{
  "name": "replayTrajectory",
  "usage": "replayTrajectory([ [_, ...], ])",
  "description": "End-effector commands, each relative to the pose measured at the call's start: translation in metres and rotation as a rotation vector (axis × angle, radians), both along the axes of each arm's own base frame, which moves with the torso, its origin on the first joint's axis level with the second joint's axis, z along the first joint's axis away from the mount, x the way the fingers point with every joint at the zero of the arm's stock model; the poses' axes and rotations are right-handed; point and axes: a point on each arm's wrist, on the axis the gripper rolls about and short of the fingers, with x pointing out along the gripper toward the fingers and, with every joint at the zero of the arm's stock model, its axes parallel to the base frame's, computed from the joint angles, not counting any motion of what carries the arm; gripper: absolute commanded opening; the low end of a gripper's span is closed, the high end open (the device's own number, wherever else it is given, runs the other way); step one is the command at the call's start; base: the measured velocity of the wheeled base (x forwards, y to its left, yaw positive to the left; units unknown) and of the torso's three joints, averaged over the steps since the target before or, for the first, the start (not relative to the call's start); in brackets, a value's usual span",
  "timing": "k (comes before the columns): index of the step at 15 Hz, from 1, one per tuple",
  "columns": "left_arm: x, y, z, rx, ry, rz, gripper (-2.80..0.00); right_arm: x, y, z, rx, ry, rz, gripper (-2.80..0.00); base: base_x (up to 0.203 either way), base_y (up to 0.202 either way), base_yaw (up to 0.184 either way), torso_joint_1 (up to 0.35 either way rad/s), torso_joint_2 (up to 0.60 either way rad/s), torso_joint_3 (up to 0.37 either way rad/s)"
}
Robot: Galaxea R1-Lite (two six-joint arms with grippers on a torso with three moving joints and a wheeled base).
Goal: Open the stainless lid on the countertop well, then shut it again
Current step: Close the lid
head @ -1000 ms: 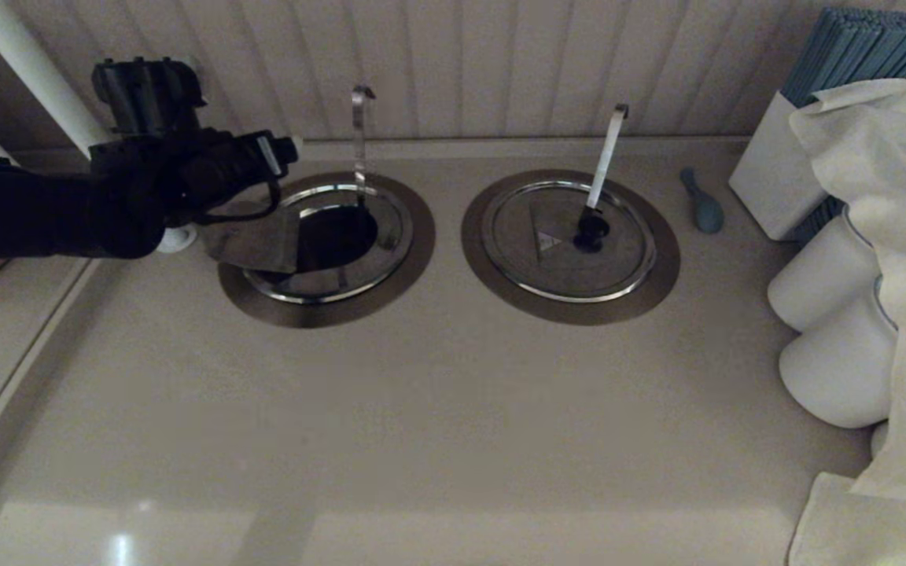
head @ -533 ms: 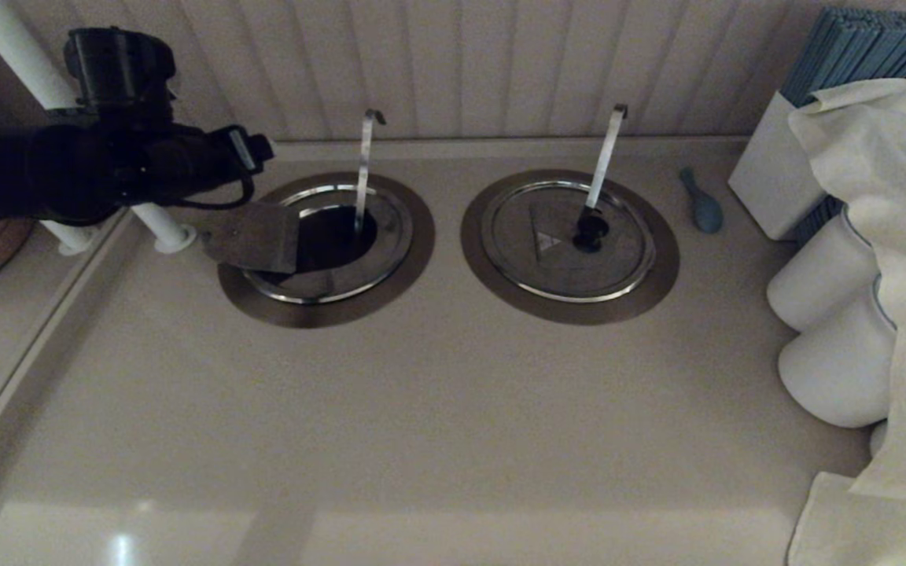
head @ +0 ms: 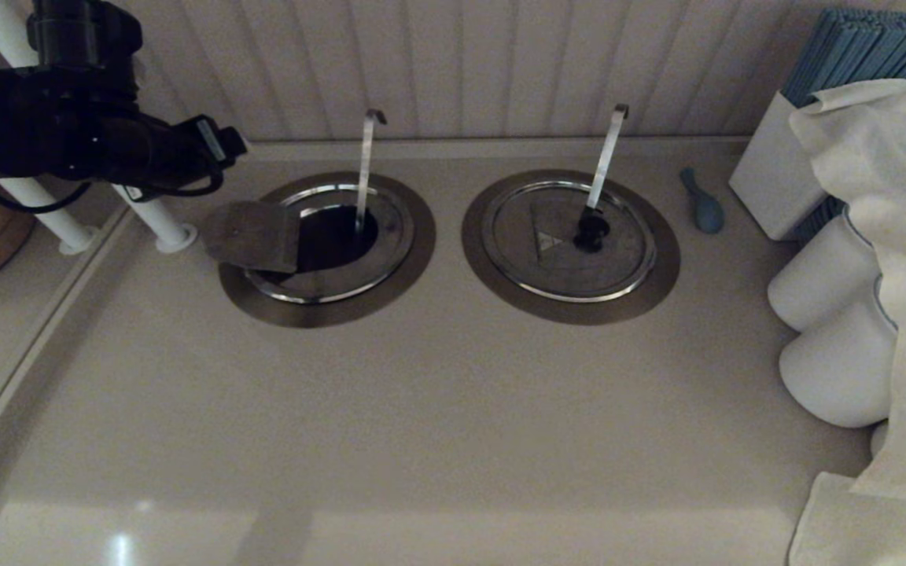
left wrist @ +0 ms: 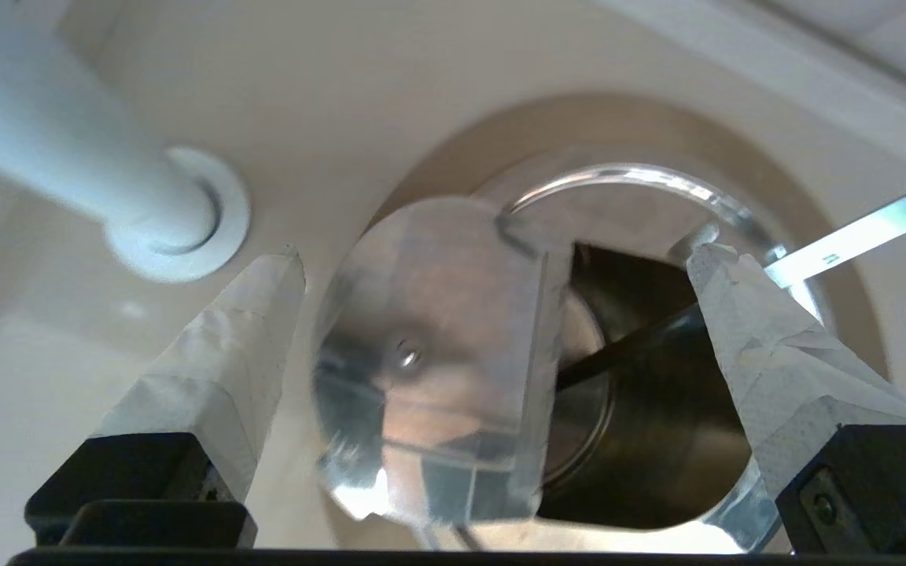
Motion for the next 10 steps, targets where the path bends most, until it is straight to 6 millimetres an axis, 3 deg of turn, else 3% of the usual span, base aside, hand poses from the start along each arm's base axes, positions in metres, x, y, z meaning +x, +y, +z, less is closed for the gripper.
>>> replayTrajectory([
  [1,-0.002,0.003,0.001,0.002,0.009,0.008,0.0,0.0,0.0,0.0,-0.001,0.0,0.001,-2.8,0.0,0.0,0.0,0.0,0.0,0.0],
  [5,-0.009,0.014,0.004,0.019,0.066,0.033,0.0,0.0,0.0,0.0,-0.001,0.0,0.0,-2.8,0.0,0.0,0.0,0.0,0.0,0.0],
  [10,-0.006,0.016,-0.009,0.055,0.169,0.027,0.0,0.0,0.0,0.0,-0.001,0.0,0.0,-2.8,0.0,0.0,0.0,0.0,0.0,0.0],
])
